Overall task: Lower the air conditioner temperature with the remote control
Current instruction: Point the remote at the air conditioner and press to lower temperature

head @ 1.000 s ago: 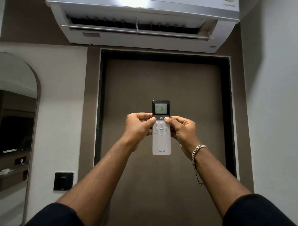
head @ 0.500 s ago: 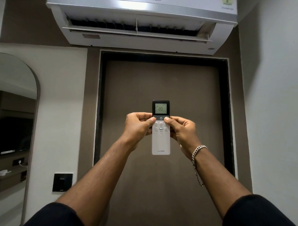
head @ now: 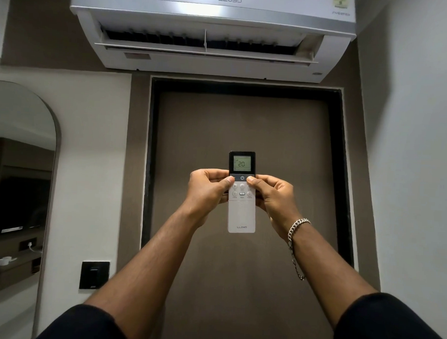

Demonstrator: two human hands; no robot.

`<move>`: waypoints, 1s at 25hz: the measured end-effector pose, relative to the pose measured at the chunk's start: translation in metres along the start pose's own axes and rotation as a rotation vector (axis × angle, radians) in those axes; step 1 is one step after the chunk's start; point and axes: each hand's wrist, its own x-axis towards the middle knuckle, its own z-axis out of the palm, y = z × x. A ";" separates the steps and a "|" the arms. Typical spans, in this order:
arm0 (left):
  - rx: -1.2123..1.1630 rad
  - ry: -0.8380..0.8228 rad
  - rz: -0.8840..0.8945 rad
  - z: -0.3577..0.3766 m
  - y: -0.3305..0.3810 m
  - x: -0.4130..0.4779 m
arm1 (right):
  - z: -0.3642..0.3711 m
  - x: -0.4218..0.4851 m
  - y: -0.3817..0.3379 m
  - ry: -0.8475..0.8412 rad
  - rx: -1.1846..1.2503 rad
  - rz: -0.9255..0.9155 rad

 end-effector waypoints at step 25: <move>0.059 0.026 -0.023 0.001 -0.001 -0.003 | -0.005 -0.003 0.000 -0.024 -0.027 0.007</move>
